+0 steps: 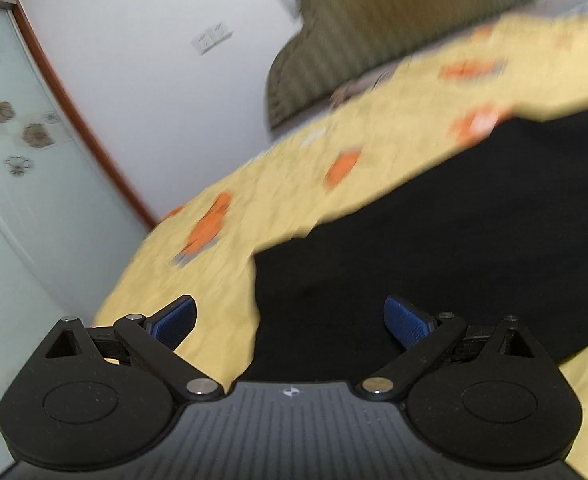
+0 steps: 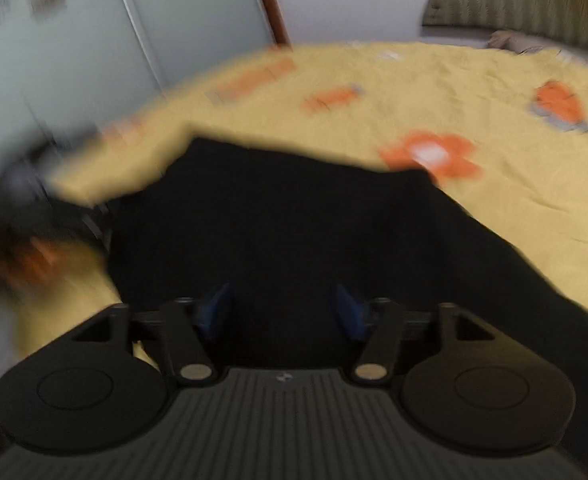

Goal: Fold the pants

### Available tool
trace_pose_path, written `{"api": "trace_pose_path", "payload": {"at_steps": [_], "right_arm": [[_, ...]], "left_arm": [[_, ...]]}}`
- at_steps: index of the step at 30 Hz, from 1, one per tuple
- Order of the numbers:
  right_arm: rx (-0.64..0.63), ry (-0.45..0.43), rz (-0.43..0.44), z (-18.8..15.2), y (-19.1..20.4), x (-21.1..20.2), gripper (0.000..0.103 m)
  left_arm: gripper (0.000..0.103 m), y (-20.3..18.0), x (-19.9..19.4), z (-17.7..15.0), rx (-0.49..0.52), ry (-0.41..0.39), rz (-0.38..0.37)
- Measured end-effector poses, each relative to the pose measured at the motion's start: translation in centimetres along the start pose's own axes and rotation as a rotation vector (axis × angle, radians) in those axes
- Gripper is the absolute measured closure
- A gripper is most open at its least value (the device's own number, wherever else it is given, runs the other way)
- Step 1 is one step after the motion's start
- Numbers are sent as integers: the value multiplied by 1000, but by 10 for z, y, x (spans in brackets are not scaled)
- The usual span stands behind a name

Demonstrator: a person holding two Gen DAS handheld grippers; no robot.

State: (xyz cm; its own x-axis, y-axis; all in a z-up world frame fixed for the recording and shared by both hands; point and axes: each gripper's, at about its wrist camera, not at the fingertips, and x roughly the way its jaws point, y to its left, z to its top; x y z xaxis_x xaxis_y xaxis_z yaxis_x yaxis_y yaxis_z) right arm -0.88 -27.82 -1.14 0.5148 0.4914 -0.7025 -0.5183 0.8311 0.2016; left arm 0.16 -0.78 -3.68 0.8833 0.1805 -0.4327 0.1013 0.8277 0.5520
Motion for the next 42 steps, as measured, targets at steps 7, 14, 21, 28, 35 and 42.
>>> {"api": "trace_pose_path", "payload": {"at_steps": [7, 14, 21, 28, 35, 42], "right_arm": [[-297, -148, -502, -15, 54, -29, 23], [-489, -284, -116, 0, 174, -1, 73], [-647, -232, -141, 15, 240, 61, 83], [-676, -173, -220, 34, 254, 104, 89], [-476, -230, -141, 56, 248, 109, 94], [-283, -271, -57, 45, 219, 72, 80]], "left_arm": [[2, 71, 6, -19, -254, 79, 97], [2, 128, 6, -35, -465, 115, 215], [2, 134, 5, -51, -470, 111, 181], [2, 146, 5, -65, -516, 115, 167], [2, 160, 6, -66, -585, 127, 141], [2, 141, -7, -35, -506, 52, 99]]}}
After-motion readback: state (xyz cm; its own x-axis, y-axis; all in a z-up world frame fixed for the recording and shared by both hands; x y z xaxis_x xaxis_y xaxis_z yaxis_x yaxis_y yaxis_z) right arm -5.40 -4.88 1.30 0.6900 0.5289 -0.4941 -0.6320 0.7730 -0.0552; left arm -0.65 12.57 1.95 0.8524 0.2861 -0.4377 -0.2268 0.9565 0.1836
